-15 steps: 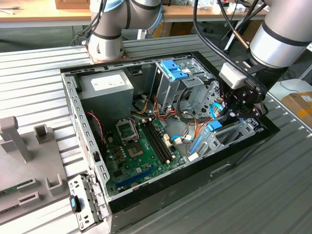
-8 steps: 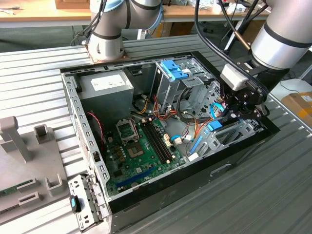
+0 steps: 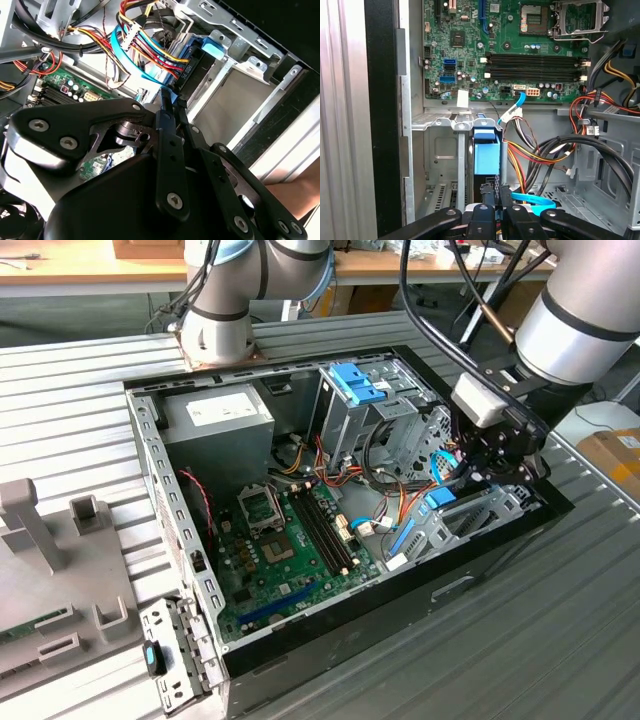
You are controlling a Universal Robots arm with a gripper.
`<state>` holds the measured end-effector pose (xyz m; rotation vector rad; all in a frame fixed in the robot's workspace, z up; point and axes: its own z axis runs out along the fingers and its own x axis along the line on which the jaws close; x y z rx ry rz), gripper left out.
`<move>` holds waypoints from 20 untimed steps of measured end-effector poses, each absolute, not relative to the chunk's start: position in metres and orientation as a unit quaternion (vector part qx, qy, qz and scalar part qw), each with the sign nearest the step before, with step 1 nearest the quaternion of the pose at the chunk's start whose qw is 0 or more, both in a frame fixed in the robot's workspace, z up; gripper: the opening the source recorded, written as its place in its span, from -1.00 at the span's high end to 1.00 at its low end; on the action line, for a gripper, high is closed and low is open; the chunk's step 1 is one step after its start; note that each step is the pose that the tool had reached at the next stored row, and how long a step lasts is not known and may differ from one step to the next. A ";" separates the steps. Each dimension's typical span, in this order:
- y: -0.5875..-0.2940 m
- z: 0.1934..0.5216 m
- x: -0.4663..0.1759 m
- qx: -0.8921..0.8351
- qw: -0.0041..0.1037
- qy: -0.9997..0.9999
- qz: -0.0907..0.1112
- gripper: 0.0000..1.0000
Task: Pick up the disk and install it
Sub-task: 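Insert the first disk wire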
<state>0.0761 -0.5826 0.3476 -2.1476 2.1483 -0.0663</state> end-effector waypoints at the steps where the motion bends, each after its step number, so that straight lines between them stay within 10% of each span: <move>1: -0.583 0.348 0.076 -0.706 0.052 0.706 -0.022 0.68; 20: -0.585 0.339 0.076 -0.706 0.052 0.706 -0.022 0.68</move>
